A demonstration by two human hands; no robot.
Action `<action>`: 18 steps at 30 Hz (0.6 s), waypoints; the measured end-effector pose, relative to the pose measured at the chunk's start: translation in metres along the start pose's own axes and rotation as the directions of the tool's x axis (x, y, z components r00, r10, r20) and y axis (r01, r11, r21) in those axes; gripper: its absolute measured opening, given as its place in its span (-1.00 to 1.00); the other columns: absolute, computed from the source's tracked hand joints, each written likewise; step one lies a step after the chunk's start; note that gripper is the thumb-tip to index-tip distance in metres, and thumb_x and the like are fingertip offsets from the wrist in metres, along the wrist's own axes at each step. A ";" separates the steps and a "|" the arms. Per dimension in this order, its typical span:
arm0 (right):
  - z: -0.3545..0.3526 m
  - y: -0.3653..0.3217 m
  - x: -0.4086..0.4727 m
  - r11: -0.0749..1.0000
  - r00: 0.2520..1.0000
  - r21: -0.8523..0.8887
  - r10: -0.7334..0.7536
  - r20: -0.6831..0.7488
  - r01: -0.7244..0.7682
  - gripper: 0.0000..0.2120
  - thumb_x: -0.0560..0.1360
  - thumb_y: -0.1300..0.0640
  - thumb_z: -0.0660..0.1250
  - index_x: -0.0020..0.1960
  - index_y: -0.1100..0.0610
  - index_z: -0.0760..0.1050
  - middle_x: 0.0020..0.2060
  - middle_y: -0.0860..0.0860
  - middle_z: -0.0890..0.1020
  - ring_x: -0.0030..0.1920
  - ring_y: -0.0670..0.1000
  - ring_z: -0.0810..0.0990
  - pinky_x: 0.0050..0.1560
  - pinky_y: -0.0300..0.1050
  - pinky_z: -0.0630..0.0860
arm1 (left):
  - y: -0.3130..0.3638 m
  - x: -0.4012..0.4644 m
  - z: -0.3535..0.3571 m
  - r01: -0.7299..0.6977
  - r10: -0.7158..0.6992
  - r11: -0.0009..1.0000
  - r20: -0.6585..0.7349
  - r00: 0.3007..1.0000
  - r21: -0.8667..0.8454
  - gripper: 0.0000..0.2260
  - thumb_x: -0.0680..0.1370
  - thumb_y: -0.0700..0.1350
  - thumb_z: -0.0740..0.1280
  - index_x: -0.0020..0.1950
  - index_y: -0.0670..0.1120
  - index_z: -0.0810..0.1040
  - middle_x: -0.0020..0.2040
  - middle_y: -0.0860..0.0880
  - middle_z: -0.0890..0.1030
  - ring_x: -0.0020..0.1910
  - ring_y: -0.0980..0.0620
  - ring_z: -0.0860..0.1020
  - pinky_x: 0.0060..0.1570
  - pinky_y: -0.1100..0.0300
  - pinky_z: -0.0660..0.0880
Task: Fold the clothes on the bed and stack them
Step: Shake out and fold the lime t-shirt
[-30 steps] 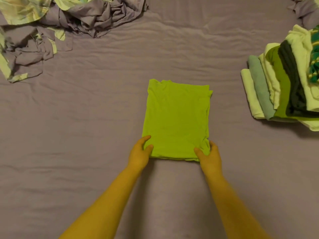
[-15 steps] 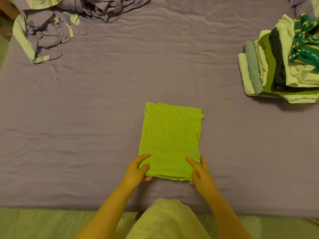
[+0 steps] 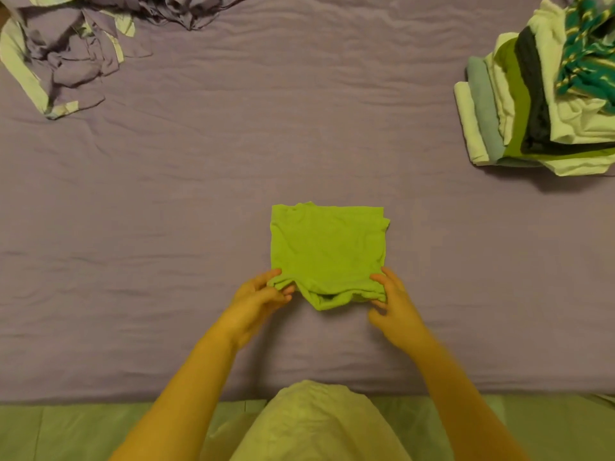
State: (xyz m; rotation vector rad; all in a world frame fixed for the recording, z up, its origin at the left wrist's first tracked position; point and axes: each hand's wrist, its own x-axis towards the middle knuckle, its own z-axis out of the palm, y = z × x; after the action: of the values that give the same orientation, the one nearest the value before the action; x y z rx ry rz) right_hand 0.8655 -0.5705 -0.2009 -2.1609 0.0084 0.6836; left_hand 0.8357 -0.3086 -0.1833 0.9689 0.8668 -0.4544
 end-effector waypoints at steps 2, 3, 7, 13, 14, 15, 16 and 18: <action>-0.005 0.000 0.016 0.993 0.999 -0.114 -0.021 -0.035 0.017 -0.59 0.38 0.44 0.36 0.22 0.38 0.43 0.25 0.31 0.43 0.26 0.24 0.44 0.18 -0.32 0.27 | 0.008 0.015 -0.001 -0.101 0.112 0.909 -0.003 0.994 0.404 -0.60 0.43 -0.48 0.36 0.25 -0.30 0.46 -0.05 -0.16 0.61 -0.17 0.03 0.60 -0.21 0.35 0.56; -0.011 -0.004 0.026 0.990 0.997 -0.139 0.001 -0.080 -0.013 -0.67 0.41 0.35 0.37 0.16 0.36 0.49 0.15 0.31 0.52 0.18 0.27 0.50 0.13 -0.21 0.31 | 0.013 0.024 -0.001 -0.154 0.187 0.796 0.004 0.982 0.585 -0.69 0.47 -0.42 0.35 0.21 -0.29 0.50 -0.10 -0.14 0.59 -0.20 0.02 0.56 -0.28 0.38 0.53; -0.030 -0.013 0.070 0.978 0.976 -0.189 0.042 -0.212 -0.083 -0.67 0.35 0.03 0.32 -0.06 0.27 0.60 -0.09 0.25 0.63 0.00 0.26 0.55 0.03 0.01 0.36 | 0.040 0.063 0.006 -0.290 0.446 0.483 0.054 0.894 0.826 -0.77 0.41 0.01 0.44 -0.27 -0.16 0.58 -0.41 -0.09 0.45 -0.45 0.14 0.30 -0.41 0.19 0.28; -0.025 -0.020 0.130 0.983 0.963 0.000 0.178 -0.203 -0.181 -0.66 0.50 0.17 0.37 0.23 0.24 0.41 0.04 0.25 0.59 0.06 0.24 0.54 -0.03 -0.04 0.39 | 0.064 0.122 0.017 -0.161 0.498 0.380 -0.055 0.865 0.911 -0.60 0.34 0.17 0.40 -0.37 -0.19 0.52 -0.37 -0.27 0.52 -0.32 -0.17 0.50 -0.28 0.04 0.37; -0.022 -0.019 0.138 0.983 0.959 -0.009 0.175 -0.221 -0.182 -0.63 0.52 0.15 0.35 0.28 0.23 0.39 0.08 0.25 0.58 0.09 0.24 0.53 0.00 -0.04 0.39 | 0.063 0.131 0.017 -0.146 0.507 0.361 -0.062 0.860 0.921 -0.65 0.40 0.08 0.44 -0.35 -0.19 0.52 -0.32 -0.29 0.55 -0.24 -0.22 0.53 -0.22 0.02 0.39; -0.020 -0.017 0.145 0.982 0.953 -0.007 0.181 -0.244 -0.189 -0.61 0.53 0.13 0.33 0.30 0.22 0.38 0.10 0.25 0.57 0.11 0.25 0.52 0.03 -0.03 0.39 | 0.061 0.142 0.016 -0.134 0.512 0.363 -0.077 0.855 0.922 -0.72 0.44 0.00 0.46 -0.31 -0.19 0.56 -0.27 -0.30 0.57 -0.16 -0.26 0.55 -0.16 0.00 0.40; -0.018 -0.014 0.152 0.980 0.942 -0.003 0.189 -0.276 -0.197 -0.61 0.54 0.12 0.32 0.32 0.21 0.38 0.11 0.25 0.56 0.14 0.25 0.50 0.06 -0.01 0.39 | 0.060 0.150 0.015 -0.117 0.508 0.381 -0.102 0.855 0.917 -0.78 0.46 -0.04 0.45 -0.24 -0.18 0.59 -0.21 -0.32 0.57 -0.10 -0.28 0.54 -0.11 0.00 0.41; -0.014 -0.004 0.165 0.974 0.917 -0.051 0.191 -0.350 -0.222 -0.59 0.54 0.10 0.31 0.33 0.23 0.38 0.14 0.27 0.54 0.20 0.27 0.45 0.16 0.04 0.36 | 0.056 0.163 0.015 -0.099 0.496 0.443 -0.152 0.855 0.891 -0.83 0.48 -0.10 0.42 -0.11 -0.21 0.60 -0.10 -0.36 0.55 0.00 -0.29 0.51 -0.04 0.02 0.38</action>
State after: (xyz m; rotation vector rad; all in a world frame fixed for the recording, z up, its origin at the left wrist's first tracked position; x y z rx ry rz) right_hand 1.0129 -0.5405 -0.2691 -2.3641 0.4044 0.4193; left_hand 0.9771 -0.2866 -0.2811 2.2187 0.7686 -0.3658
